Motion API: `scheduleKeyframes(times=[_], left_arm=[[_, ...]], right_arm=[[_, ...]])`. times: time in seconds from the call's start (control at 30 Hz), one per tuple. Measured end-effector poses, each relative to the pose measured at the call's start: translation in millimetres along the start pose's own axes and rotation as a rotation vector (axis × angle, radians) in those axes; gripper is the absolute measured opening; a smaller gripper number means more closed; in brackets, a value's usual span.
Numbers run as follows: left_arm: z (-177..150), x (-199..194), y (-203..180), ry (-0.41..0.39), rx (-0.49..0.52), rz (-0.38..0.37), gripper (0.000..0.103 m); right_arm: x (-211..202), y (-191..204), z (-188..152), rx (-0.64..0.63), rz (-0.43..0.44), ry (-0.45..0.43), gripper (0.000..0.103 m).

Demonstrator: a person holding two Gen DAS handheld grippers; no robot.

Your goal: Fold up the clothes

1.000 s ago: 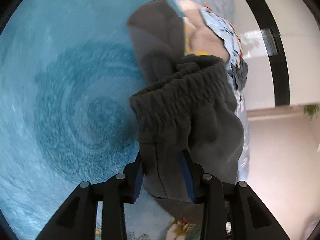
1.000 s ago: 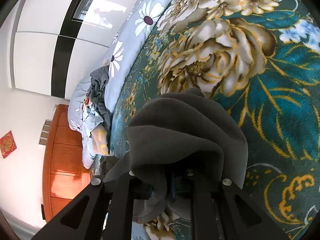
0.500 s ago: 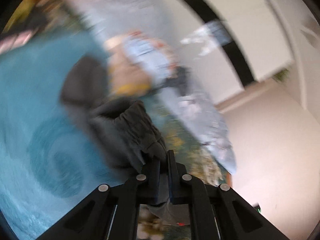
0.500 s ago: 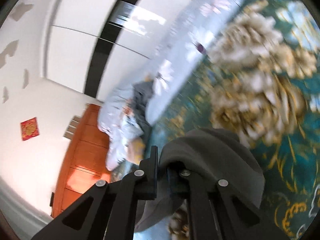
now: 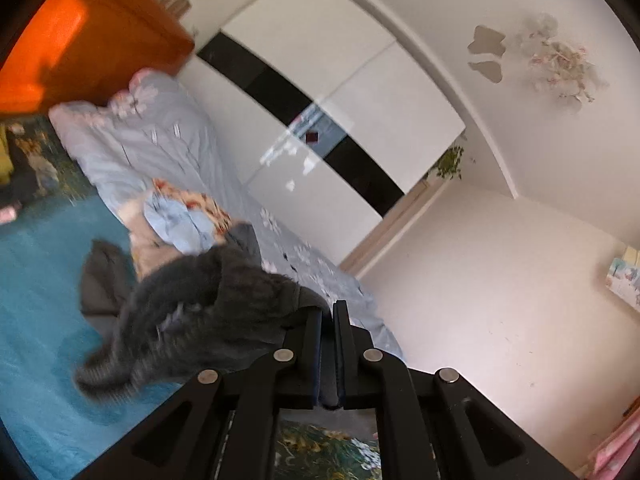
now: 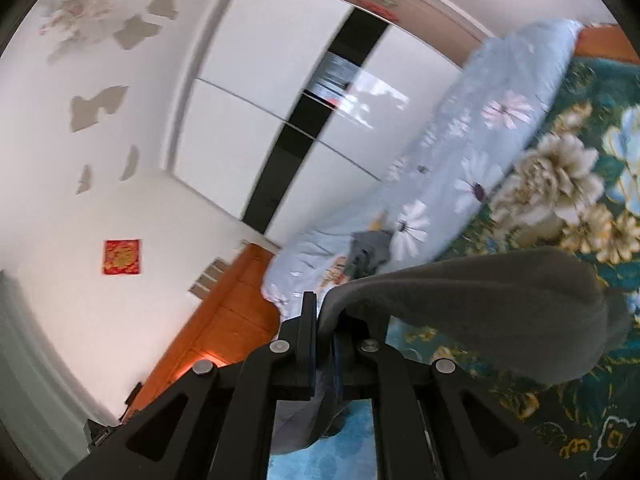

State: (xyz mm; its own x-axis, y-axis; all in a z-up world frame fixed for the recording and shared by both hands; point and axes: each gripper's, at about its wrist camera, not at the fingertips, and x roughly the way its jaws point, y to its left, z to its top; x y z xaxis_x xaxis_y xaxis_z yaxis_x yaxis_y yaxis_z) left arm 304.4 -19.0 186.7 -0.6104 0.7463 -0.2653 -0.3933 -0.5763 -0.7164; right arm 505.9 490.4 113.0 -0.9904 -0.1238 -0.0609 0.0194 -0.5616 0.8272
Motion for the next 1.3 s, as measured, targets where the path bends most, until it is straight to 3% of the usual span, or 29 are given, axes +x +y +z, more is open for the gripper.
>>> scheduleKeyframes(times=[0.1, 0.3, 0.47, 0.67, 0.9, 1.03, 1.17, 1.3], left_arm=[[-1.9, -4.1, 18.7, 0.011, -0.032, 0.043, 0.006], [-5.8, -12.3, 56.1, 0.033, -0.096, 0.13, 0.006], [-9.2, 5.9, 135.0, 0.058, -0.237, 0.249, 0.006], [29.7, 32.5, 188.9, 0.04, -0.279, 0.343, 0.006], [91.1, 34.3, 236.7, -0.087, -0.301, 0.385, 0.006], [97.5, 38.7, 290.7, -0.092, -0.375, 0.487, 0.006], [81.2, 51.4, 350.1, -0.004, -0.468, 0.588, 0.006], [57.4, 50.1, 381.2, 0.02, -0.552, 0.564, 0.008]], right_arm=[[3.0, 7.9, 2.7, -0.017, 0.01, 0.002, 0.006], [52.8, -11.1, -9.6, 0.007, -0.05, 0.096, 0.006], [117.6, -32.1, -24.7, 0.013, -0.1, 0.213, 0.006], [219.5, -31.0, -33.7, 0.009, -0.084, 0.287, 0.006], [348.1, 13.2, -38.1, -0.063, -0.002, 0.318, 0.006], [413.3, 23.9, -66.2, -0.118, -0.027, 0.415, 0.006], [464.1, -1.3, -111.8, -0.086, -0.11, 0.539, 0.006], [479.9, -19.7, -139.7, -0.063, -0.14, 0.597, 0.009]])
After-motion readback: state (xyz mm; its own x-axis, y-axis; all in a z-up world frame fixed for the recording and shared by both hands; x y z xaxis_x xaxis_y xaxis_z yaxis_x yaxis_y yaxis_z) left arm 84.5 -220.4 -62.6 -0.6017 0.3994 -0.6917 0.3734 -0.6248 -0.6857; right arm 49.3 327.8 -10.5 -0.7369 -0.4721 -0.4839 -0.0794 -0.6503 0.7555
